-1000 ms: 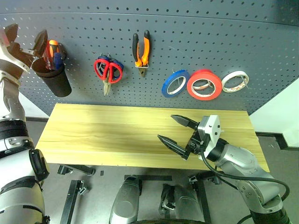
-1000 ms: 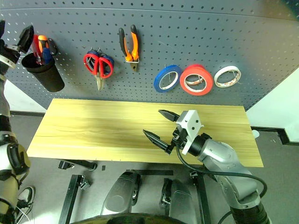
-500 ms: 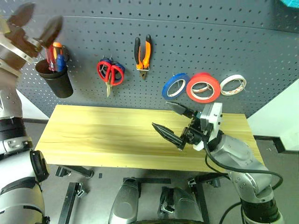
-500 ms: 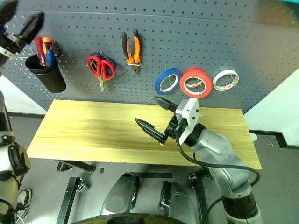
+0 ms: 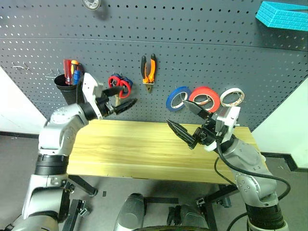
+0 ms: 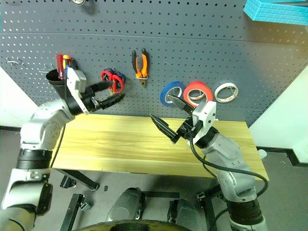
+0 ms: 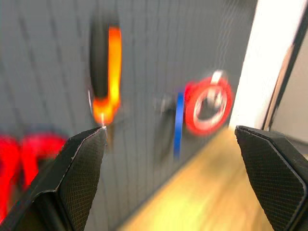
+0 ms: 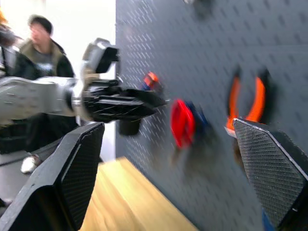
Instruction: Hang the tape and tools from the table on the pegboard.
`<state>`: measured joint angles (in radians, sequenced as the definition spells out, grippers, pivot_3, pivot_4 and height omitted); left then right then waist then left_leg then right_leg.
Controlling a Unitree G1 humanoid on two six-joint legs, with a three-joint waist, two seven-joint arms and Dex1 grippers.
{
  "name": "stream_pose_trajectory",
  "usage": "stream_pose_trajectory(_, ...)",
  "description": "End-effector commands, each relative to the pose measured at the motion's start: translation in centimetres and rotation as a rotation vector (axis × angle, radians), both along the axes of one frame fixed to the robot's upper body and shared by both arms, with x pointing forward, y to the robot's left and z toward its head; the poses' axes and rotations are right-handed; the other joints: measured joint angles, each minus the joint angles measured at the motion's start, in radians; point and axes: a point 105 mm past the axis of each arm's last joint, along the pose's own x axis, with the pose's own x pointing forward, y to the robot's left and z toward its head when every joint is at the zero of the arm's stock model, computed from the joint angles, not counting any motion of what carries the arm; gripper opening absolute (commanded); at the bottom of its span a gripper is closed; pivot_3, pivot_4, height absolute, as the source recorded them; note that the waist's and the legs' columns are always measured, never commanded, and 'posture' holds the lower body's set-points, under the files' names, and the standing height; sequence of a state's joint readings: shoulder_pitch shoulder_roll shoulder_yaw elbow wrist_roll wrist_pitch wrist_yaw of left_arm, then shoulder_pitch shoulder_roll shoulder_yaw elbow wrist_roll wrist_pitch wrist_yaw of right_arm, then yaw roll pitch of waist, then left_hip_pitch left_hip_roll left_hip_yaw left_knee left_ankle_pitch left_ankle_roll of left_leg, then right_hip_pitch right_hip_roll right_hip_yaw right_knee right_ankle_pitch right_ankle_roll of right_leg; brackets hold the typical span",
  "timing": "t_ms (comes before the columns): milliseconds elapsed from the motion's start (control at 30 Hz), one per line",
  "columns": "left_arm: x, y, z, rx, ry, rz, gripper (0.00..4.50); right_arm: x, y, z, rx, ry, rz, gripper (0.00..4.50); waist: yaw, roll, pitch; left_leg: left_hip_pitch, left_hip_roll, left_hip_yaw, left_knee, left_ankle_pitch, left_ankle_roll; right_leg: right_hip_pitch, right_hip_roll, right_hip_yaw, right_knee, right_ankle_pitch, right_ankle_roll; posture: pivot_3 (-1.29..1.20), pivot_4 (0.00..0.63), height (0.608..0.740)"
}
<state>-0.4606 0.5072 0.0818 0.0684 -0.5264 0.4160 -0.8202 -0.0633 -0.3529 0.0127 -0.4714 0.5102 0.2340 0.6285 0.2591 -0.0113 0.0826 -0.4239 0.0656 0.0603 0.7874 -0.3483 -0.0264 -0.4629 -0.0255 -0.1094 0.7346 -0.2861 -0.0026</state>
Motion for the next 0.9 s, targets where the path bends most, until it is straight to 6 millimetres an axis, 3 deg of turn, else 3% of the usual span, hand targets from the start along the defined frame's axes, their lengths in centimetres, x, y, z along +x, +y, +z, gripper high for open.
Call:
stream_pose_trajectory(33,-0.4,-0.1,-2.8,0.041,0.023,0.08,4.47,0.1,-0.6,-0.8,-0.003,-0.005,-0.053,4.5,0.002,0.001,-0.007,-0.001,0.0,0.0,0.0,0.0,0.0,-0.001,0.0,0.0,0.0,0.001,-0.002,0.34,0.0,0.676)
stream_pose_trajectory(133,-1.7,0.0,-6.0,0.097,0.051,0.174,4.47,0.1,-1.4,-3.0,-0.016,0.068,-0.131,4.5,0.003,0.001,-0.012,-0.002,-0.001,0.0,0.0,-0.001,0.002,-0.001,-0.002,0.0,-0.001,0.002,-0.003,0.34,0.0,0.676)
stream_pose_trajectory(233,-3.4,-0.3,-7.1,0.107,0.06,0.186,4.47,-0.4,-2.4,-4.6,-0.029,0.126,-0.196,4.5,0.004,0.0,-0.012,-0.002,-0.001,0.0,0.0,-0.002,0.003,-0.001,-0.002,0.0,-0.001,0.0,0.0,0.34,0.0,0.676)
stream_pose_trajectory(500,-4.4,1.2,-7.9,0.059,0.105,0.248,4.47,-1.5,-5.3,-7.6,-0.002,0.274,-0.307,4.5,0.027,0.013,-0.025,0.001,0.001,-0.004,0.001,-0.002,0.002,0.001,-0.002,-0.001,-0.002,-0.002,0.0,0.35,0.0,0.676)
stream_pose_trajectory(800,-5.5,1.0,-8.4,0.031,0.159,0.211,4.47,-3.0,-5.8,-8.7,0.04,0.329,-0.285,4.5,0.027,0.015,-0.028,-0.001,0.0,-0.005,0.0,-0.002,0.003,0.0,-0.002,-0.001,-0.002,-0.002,0.001,0.35,0.0,0.676)
stream_pose_trajectory(900,-5.6,0.9,-8.7,0.011,0.178,0.212,4.47,-2.7,-5.9,-8.8,0.049,0.327,-0.31,4.5,0.027,0.015,-0.028,-0.001,0.0,-0.005,0.0,-0.002,0.003,0.0,-0.002,-0.001,-0.003,-0.002,0.002,0.35,0.0,0.676)
